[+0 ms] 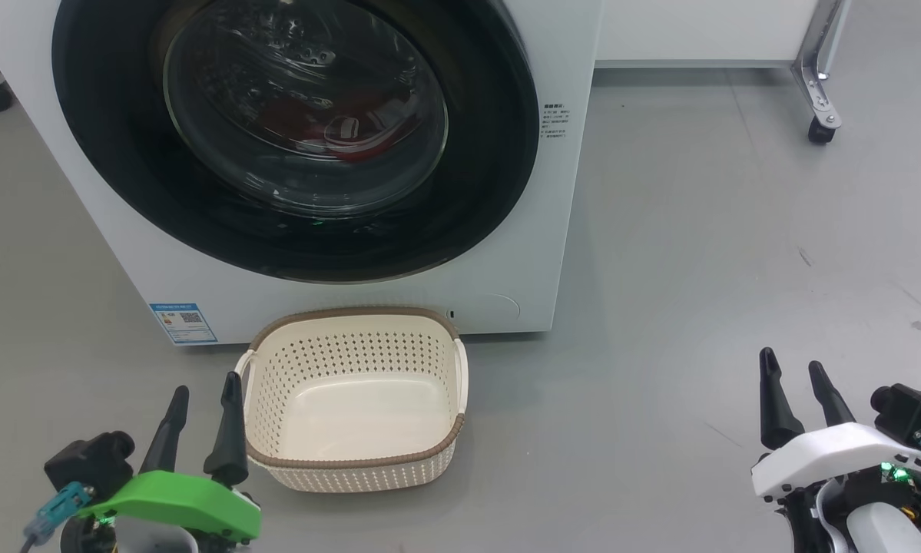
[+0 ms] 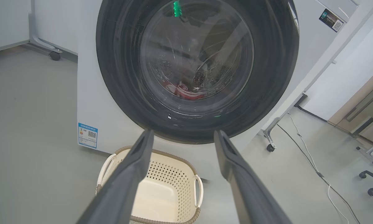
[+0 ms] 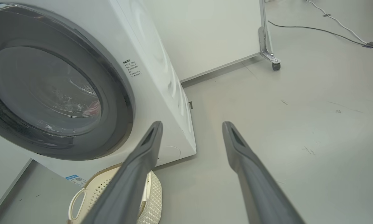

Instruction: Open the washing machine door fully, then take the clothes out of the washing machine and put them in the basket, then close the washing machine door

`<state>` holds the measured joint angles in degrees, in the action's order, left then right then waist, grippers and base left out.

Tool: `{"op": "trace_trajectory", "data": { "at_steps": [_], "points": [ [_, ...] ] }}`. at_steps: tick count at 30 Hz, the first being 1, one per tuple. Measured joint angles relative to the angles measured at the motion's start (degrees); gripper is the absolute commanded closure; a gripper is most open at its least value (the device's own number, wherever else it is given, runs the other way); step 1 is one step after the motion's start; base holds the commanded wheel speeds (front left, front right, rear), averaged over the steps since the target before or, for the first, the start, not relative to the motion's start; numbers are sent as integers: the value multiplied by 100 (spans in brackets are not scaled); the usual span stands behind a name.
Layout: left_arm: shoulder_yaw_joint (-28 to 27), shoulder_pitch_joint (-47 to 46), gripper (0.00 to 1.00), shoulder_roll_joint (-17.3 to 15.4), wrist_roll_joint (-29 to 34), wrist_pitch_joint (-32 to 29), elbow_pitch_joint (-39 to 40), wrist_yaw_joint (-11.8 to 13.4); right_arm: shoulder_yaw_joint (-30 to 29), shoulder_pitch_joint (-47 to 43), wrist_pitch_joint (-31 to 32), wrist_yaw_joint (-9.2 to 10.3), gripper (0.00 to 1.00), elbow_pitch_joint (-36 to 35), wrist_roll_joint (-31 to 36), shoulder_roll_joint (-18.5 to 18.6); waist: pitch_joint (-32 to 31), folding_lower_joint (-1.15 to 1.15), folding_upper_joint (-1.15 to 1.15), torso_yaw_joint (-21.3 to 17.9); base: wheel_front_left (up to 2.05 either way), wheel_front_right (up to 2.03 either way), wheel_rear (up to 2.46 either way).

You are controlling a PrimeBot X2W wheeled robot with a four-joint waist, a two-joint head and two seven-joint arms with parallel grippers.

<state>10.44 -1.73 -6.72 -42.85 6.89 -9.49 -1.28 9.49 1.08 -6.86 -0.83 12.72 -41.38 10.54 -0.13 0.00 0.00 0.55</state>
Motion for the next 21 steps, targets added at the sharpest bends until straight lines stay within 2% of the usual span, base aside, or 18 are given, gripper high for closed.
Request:
{"op": "trace_trajectory", "data": {
  "at_steps": [21],
  "points": [
    [345,27,0,54,1507,439,-158,309,416,-8,-443,324,0,-13,1711,35,-26,0,0,29,0,0,0]
  ]
}}
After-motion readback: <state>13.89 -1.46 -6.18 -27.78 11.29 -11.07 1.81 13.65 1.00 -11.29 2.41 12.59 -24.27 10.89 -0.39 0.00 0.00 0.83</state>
